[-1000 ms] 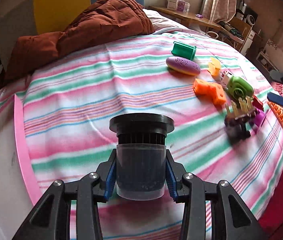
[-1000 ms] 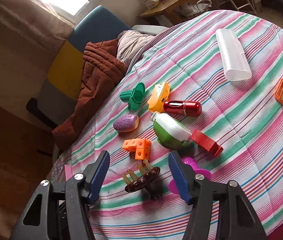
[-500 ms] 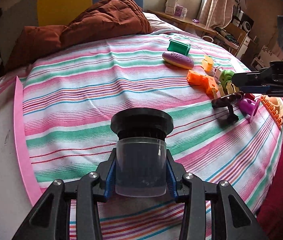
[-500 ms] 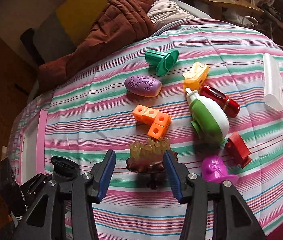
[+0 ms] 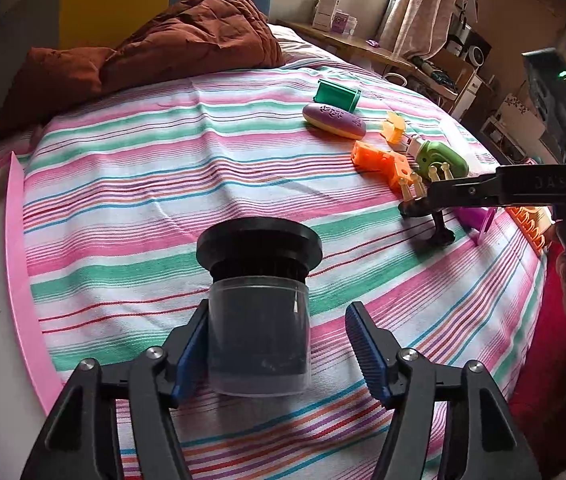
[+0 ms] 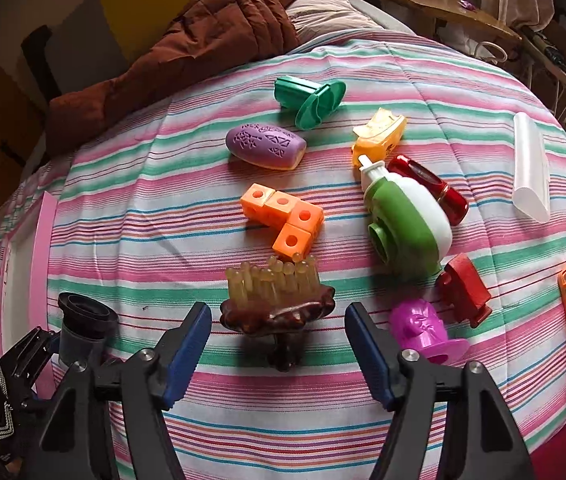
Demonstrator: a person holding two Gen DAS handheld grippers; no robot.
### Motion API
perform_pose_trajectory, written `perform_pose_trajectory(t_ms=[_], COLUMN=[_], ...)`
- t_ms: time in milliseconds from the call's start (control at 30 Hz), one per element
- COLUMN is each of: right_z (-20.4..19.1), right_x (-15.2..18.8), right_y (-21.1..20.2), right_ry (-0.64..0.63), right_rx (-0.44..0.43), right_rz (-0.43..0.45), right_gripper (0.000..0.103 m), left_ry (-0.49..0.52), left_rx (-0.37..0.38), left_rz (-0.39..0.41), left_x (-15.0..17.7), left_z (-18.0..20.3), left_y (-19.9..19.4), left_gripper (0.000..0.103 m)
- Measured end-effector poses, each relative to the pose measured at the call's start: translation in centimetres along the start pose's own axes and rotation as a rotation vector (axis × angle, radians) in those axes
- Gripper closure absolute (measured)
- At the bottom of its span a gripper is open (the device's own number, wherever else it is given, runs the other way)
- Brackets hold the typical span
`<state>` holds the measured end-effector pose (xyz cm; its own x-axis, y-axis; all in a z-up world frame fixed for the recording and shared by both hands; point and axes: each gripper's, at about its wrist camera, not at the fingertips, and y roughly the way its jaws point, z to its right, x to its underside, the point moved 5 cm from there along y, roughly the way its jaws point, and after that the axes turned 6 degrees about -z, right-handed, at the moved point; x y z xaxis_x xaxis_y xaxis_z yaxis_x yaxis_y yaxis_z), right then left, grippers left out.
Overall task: Organize rigid objects
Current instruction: 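Carry the cup with the left tool while the right tool grasps the brown peg stand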
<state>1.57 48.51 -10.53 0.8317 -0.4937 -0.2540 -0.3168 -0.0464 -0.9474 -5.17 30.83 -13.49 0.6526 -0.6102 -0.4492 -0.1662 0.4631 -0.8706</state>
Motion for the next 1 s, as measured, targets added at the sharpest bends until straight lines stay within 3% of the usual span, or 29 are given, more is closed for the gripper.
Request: perform_pose_trajectory(t_ms=[167,233,267,333,500,533,567,767,800,1000], right_z=[-0.8,-1.1,-1.1,-1.3,-0.8,-0.7,-0.5,1.3,1.4,0.4], right_x=[-0.2,-0.1,-0.1,-0.2,-0.3,-0.4,-0.5,-1.0,-0.9,-0.8], right_y=[2.3,3.4,3.5,3.4,3.5,3.5,3.5,3.5,3.6,3.7], right_ry=[-0.024,-0.036,-0.047,-0.062,-0.036,-0.028,-0.012,0.107,0.108,0.035], right_rx=[-0.004,0.004,0.031,0.034,-0.003,-0.014,-0.029,-0.148,-0.136,-0.06], right_rz=[-0.059,-0.093,-0.093,-0.078,-0.085,-0.086,-0.088,-0.1,-0.098,-0.08], right_gripper=[0.038,0.06,0.062,0.079,0.079,0.079,0.079,0.085,0.091,0.091], left_ry=[-0.047,-0.05,-0.052,-0.06,-0.033,-0.02,-0.01,-0.008,-0.006,0.024], left_rx=[0.013,0.0,-0.007,-0.01,-0.024,-0.028,-0.032,-0.05,-0.052,-0.075], left_rz=[0.001,0.0,0.0,-0.003,0.004,0.004,0.0,0.01,0.022,0.089], left_x=[-0.1,-0.2,-0.2,-0.4,-1.3,-1.4,-1.4,-0.9,-0.8,0.0], left_z=[-0.8,-1.3,-1.5,-1.8,-1.2,-1.0,-0.9,-0.5,-0.4,0.4], left_y=[-0.5,-0.6,-0.6,-0.6,-0.9,-0.9,-0.8,-1.0,-1.4,-4.5], left_gripper=[0.03,0.03,0.03,0.03,0.031,0.038,0.057,0.059,0.059,0.059])
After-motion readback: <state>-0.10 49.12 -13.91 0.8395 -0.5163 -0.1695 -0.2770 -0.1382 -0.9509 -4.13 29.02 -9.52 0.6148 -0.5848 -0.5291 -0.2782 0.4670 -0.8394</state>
